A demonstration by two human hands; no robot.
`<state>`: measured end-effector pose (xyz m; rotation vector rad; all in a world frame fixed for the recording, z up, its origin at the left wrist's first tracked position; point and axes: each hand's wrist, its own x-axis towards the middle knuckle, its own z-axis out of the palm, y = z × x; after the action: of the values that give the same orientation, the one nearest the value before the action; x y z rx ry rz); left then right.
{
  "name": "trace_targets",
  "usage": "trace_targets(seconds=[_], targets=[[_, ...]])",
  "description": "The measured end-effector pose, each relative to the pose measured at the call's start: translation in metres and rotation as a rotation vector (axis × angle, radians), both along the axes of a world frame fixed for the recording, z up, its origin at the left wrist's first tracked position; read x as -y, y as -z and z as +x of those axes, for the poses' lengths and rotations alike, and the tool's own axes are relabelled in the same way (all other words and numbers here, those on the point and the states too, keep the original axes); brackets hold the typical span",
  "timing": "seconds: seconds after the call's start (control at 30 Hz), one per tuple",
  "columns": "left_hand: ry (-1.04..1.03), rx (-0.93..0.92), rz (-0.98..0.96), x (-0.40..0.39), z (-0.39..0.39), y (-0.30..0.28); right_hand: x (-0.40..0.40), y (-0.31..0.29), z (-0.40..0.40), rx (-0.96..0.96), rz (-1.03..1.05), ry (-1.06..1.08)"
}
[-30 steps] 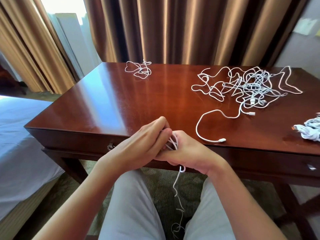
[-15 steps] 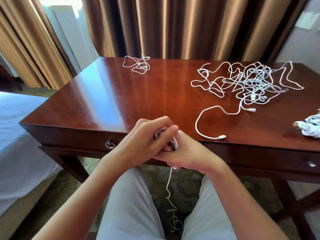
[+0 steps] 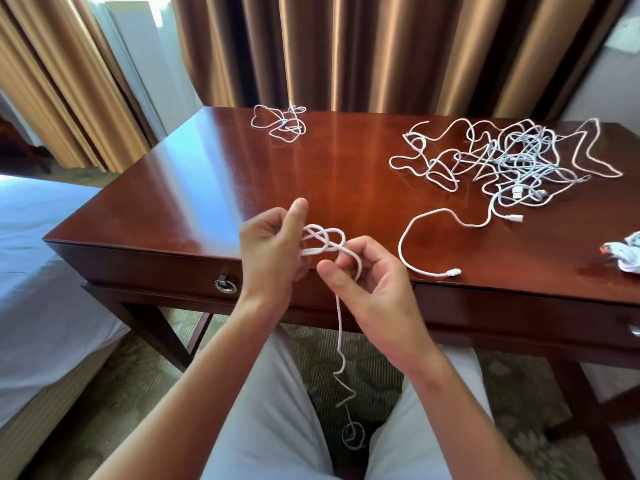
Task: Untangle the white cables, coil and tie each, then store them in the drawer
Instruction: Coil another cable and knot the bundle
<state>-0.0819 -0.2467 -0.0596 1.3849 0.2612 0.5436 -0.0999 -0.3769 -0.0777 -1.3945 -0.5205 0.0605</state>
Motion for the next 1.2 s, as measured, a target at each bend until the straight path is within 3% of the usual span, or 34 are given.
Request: trace_targets(seconds=[0.13,0.27,0.4,0.47,0.6,0.7,0.73,0.8,0.9,1.07,1.2], targets=[[0.208,-0.082,-0.245,0.02,-0.01,0.011,-0.02,0.007,-0.003,0.13,-0.031,0.188],[0.289,-0.112,-0.316,0.033,-0.018,0.017,-0.028,0.014,-0.002,0.022,-0.005,0.218],[0.271,-0.104,-0.147,0.03,-0.02,0.027,-0.029,0.017,0.003,0.095,-0.293,0.244],[0.293,-0.127,-0.064,0.025,-0.018,0.032,-0.03,0.016,0.003,0.084,-0.313,0.233],[0.186,-0.146,0.275,0.01,-0.009,0.036,-0.024,0.015,0.009,0.097,-0.306,0.293],[-0.095,0.125,0.646,-0.007,-0.013,0.025,-0.011,0.009,0.017,0.076,-0.442,0.211],[-0.072,0.268,0.788,-0.01,-0.017,0.015,-0.006,0.004,0.017,0.046,-0.486,0.111],[0.166,0.483,1.107,-0.013,-0.021,-0.003,-0.001,-0.011,0.012,0.021,-0.639,-0.117],[0.309,0.611,1.441,-0.007,-0.019,-0.016,-0.002,-0.029,0.005,0.047,-0.894,-0.278],[0.197,0.661,1.306,-0.013,-0.012,-0.008,-0.001,-0.035,-0.002,-0.076,-0.624,-0.268],[0.063,0.574,1.09,-0.013,-0.014,-0.007,0.005,-0.027,0.0,-0.082,-0.489,-0.318]])
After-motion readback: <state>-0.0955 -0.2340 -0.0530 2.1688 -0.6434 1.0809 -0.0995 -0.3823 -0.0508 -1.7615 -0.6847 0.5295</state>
